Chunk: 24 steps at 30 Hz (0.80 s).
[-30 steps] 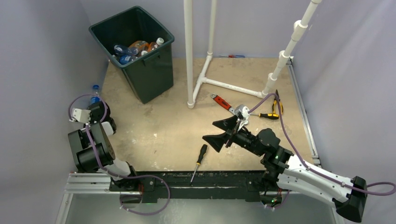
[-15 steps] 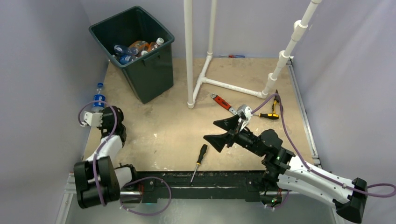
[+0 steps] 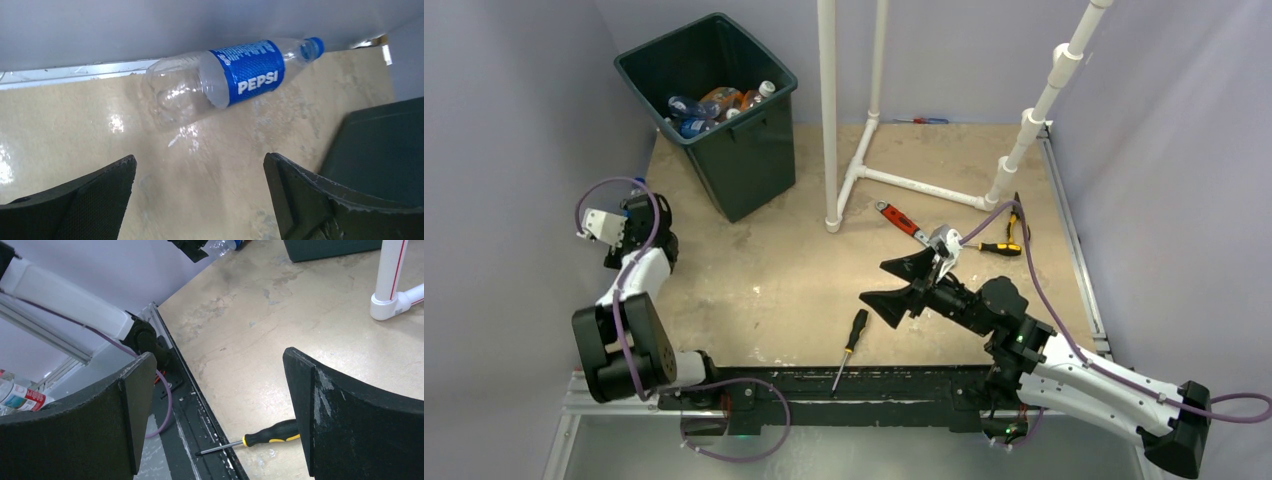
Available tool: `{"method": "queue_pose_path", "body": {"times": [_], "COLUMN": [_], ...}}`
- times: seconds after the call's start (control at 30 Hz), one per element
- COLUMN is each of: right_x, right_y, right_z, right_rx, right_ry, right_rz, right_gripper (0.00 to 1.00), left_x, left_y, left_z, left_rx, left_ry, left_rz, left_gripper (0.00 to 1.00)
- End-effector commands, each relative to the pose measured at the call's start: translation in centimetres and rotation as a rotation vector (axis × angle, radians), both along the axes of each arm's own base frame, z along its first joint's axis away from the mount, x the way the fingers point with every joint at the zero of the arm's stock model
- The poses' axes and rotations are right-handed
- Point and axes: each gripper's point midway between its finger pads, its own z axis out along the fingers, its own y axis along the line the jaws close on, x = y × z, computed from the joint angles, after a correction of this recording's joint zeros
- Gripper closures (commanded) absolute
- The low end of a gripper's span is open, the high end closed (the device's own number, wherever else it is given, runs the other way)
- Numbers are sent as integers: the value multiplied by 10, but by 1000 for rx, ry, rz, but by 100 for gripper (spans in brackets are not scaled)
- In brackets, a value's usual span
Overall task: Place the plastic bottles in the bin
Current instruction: Pick up the plastic bottle from the corner of the board.
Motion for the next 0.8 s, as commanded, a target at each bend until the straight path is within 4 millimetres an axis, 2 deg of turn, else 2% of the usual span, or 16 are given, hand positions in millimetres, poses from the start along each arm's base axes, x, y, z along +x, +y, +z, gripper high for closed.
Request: {"method": "queue_pose_path", "body": {"times": [0.0,0.13,0.33,0.4,0.47,0.53,0.6,0.77], "right_x": [0,1,1,0,0,0,-1,-1], "right_y": [-1,4,11,12,12,12,11,14], "right_z": [20,13,0,-1,-1,-3,-4,-8], "right_rx": [22,26,12,11,12,7,3,-15], "right_ry": [-48,-50,-37,-37,-38,-35,-31,-17], "right_rz": [-2,6,30,35,37,37,37,48], "right_gripper": [3,2,2,2,2,2,2,2], "left_x": [19,24,39,41,42,40,44,50], "left_y": [21,36,47,51,54,57,58,50], "left_z": [-9,-7,44,57,61,54,35,-2], "left_rx": [-7,30,199,248,297,315,297,221], "left_ry": [80,140,40,53,92,147,207,260], "left_rz": [-64,-79,-145,-161,-189,-201,-251,-318], "left_gripper": [1,1,3,7,10,10,1,1]}}
